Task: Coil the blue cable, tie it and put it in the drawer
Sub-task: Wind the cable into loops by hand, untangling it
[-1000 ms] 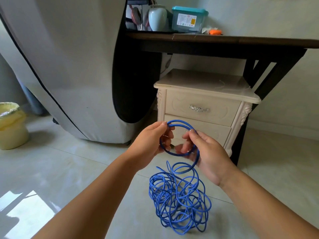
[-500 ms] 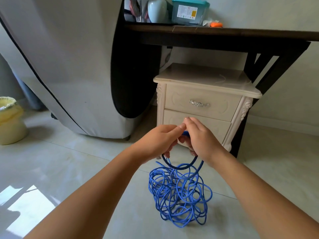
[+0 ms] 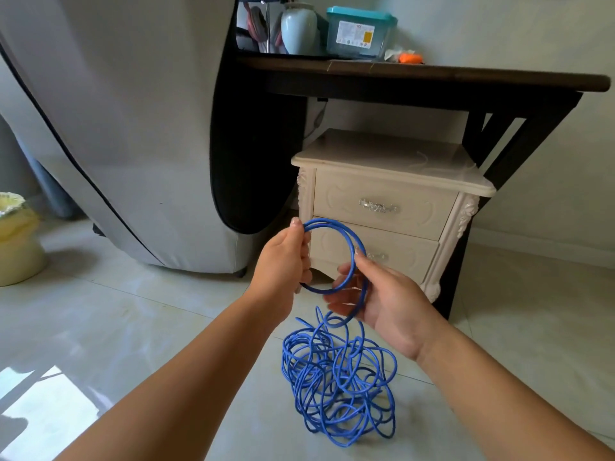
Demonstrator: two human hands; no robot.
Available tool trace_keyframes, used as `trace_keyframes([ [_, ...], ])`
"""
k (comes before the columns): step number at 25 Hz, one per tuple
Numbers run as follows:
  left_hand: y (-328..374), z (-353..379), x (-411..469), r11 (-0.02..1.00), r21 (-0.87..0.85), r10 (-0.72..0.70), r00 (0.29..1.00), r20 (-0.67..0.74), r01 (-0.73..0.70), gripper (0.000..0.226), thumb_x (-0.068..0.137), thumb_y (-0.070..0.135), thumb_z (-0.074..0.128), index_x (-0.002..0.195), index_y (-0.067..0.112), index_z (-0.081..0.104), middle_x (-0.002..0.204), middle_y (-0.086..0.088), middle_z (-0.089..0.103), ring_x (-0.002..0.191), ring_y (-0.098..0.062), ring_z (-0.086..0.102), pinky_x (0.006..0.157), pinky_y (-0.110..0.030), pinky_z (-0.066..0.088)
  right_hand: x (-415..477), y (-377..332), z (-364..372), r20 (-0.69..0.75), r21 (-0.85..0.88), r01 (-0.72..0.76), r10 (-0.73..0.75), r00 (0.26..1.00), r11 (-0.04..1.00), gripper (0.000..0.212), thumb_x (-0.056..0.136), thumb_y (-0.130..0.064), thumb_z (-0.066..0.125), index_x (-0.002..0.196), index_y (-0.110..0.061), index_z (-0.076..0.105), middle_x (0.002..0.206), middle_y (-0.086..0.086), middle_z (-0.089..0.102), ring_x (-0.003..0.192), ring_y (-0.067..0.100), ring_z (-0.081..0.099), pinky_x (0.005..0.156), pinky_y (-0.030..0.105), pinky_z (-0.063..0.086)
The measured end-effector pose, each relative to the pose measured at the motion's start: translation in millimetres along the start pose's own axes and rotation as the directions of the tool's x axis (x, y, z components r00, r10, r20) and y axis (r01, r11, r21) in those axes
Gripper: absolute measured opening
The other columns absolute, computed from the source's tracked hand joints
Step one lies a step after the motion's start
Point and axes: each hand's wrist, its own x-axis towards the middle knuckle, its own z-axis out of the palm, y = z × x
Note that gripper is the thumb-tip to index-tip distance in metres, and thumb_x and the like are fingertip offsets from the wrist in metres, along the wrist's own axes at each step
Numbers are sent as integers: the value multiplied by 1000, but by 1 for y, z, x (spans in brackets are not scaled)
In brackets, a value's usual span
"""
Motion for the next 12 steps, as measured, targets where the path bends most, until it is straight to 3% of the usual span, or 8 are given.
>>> trace_keyframes([
  [3, -1, 5, -2, 995, -85, -56, 998, -4, 56, 38, 106, 40, 37, 74, 20, 45, 56, 8, 27, 49, -9, 21, 54, -29, 14, -2, -2, 4, -18, 191, 49, -47, 999, 980, 33, 103, -25, 42, 83, -8, 61, 73, 8, 68, 75, 20, 69, 75, 35, 54],
  [5, -6, 12, -4, 987, -137, -82, 996, 17, 84, 38, 106, 38, 37, 75, 19, 47, 57, 7, 29, 49, -9, 23, 57, -30, 14, -2, -5, 5, -15, 302, 37, -34, 999, 953, 36, 103, -34, 40, 87, -9, 60, 63, 4, 57, 63, 19, 60, 68, 31, 52],
  [8, -7, 11, -4, 990, -105, -85, 990, 115, 97, 37, 106, 28, 38, 83, 12, 61, 63, 2, 45, 56, -11, 39, 57, -26, 35, 2, -8, -1, -103, 226, 72, -50, 993, 971, 40, 104, -38, 38, 87, -8, 60, 53, -3, 32, 46, 12, 33, 57, 28, 40],
  [12, 1, 0, -3, 998, 57, -54, 970, 238, 42, 37, 100, 13, 36, 103, 3, 71, 75, -7, 58, 68, -18, 55, 67, -31, 53, 1, -20, -11, -161, 10, 45, -42, 986, 999, 37, 103, -34, 41, 71, -17, 52, 48, -8, 21, 38, 8, 19, 45, 23, 25],
])
